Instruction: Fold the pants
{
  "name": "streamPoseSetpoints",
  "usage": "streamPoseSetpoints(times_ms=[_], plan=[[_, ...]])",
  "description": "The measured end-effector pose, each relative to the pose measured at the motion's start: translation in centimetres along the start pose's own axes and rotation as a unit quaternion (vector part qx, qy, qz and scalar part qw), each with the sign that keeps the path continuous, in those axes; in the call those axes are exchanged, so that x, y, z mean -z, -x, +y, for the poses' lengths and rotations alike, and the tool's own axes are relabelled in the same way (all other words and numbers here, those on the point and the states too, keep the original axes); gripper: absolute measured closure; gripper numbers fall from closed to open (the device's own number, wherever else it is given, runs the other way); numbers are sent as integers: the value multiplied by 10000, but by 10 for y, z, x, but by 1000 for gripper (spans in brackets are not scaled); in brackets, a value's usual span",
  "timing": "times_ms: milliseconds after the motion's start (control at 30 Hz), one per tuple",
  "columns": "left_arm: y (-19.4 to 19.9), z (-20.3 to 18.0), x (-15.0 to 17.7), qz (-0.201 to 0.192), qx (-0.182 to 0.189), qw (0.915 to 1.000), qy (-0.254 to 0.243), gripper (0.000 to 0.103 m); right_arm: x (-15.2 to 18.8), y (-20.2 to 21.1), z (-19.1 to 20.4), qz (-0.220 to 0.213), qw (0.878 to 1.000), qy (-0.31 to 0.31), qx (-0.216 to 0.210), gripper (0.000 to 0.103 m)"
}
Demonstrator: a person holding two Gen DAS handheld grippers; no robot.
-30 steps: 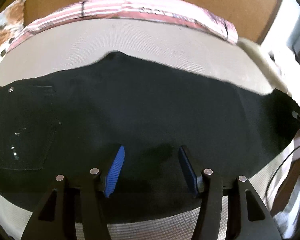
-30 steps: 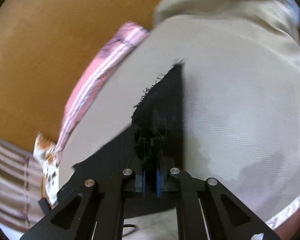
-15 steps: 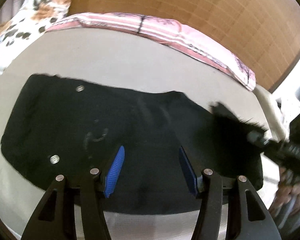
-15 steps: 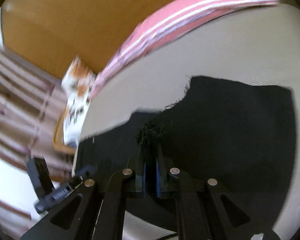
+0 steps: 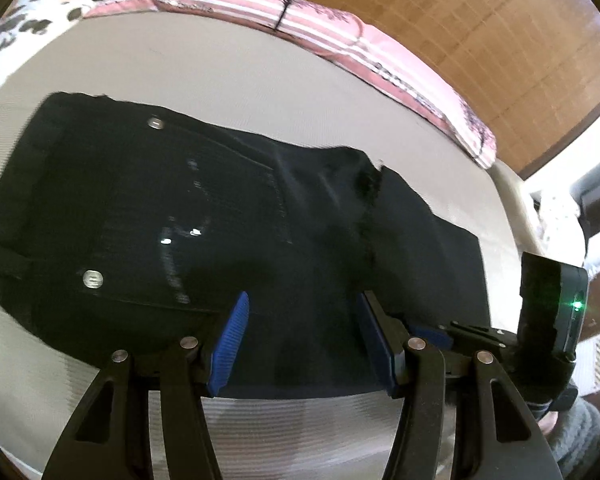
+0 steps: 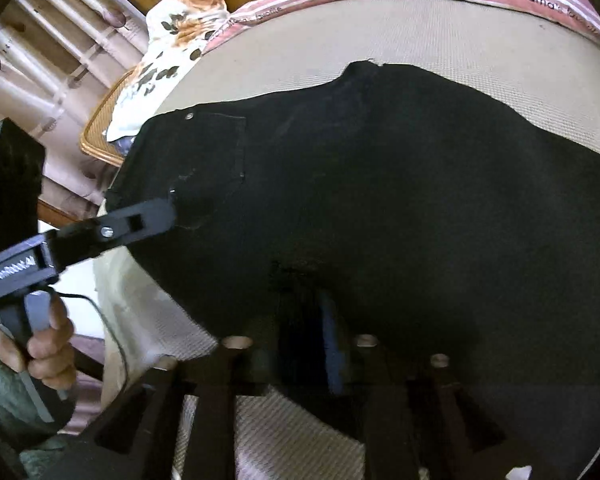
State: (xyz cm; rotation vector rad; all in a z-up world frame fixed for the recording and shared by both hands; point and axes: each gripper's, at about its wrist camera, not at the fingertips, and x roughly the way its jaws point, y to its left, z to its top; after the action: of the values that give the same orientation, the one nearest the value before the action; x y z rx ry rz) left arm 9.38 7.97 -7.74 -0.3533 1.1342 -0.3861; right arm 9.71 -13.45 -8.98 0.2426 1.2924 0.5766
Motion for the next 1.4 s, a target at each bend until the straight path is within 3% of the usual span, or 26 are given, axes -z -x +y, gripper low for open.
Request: streamPoseSetpoints(times_ms=[167, 400, 700, 900, 933, 967, 1033, 1267, 1333, 1400], plan=[[-12, -7, 1, 378, 452, 9982, 124, 46, 7, 42, -9, -502, 9985, -213, -18, 59], [-43, -17, 3, 1193, 997, 9865, 511, 46, 21, 83, -54, -987, 9892, -1077, 144, 55], [-57, -18, 8, 1445, 888, 9829, 720, 46, 34, 86, -77, -1070, 9808, -1629, 86, 55], [-62, -31, 15, 1552, 960, 9814, 589, 48, 43, 82, -88, -1017, 9772, -1847, 268, 55], [-63, -33, 16, 1599, 1037, 9800, 581, 56, 44, 82, -90, -1009, 9768, -1863, 299, 55], [-65, -35, 18, 1648, 1074, 9787, 584, 75, 46, 83, -92, -992, 9766, -1871, 377, 55], [-73, -38, 24, 1811, 1110, 9750, 651, 92, 49, 84, -94, -963, 9765, -1854, 533, 55], [-46, -54, 36, 1560, 1013, 9824, 178, 96, 65, 87, -98, -700, 9757, -1580, 1347, 58], [-55, -47, 43, 1650, 720, 9836, 104, 101, 70, 84, -99, -708, 9766, -1488, 1378, 59], [-61, -38, 44, 1660, 788, 9826, 257, 102, 68, 82, -97, -679, 9768, -1418, 1457, 59]])
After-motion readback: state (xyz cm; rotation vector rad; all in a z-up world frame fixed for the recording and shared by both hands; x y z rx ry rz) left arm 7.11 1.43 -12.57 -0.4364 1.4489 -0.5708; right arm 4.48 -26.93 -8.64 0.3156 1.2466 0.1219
